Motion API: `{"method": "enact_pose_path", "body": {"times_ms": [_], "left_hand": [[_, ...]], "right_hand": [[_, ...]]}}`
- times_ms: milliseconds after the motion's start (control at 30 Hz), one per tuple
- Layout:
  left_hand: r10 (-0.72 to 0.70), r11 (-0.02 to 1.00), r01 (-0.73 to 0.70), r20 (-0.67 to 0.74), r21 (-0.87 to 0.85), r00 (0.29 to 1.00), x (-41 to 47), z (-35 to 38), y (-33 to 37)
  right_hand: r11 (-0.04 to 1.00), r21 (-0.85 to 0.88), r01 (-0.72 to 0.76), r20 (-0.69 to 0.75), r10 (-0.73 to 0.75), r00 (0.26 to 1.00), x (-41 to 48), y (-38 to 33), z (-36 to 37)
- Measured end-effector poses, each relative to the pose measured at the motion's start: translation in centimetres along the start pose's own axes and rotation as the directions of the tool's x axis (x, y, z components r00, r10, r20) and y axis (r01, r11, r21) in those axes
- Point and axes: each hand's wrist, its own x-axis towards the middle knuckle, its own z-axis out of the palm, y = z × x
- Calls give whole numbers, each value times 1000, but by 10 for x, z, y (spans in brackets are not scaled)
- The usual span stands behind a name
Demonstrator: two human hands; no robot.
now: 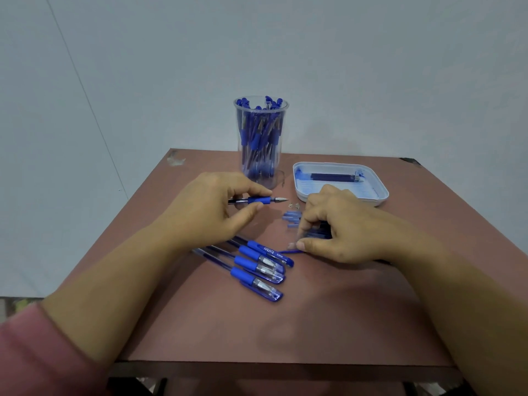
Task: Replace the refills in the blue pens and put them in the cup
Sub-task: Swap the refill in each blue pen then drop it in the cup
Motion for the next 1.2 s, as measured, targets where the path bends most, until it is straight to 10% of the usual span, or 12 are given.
{"method": "enact_pose_path", "body": {"times_ms": [267,1200], "left_hand": [[57,998,-57,6,6,998,1,1,-1],[66,996,-67,-11,-62,998,2,-1,7]], "right_hand": [[979,205,10,-327,59,943,10,-2,4],[941,334,53,-395,89,915,19,-6,16]]}}
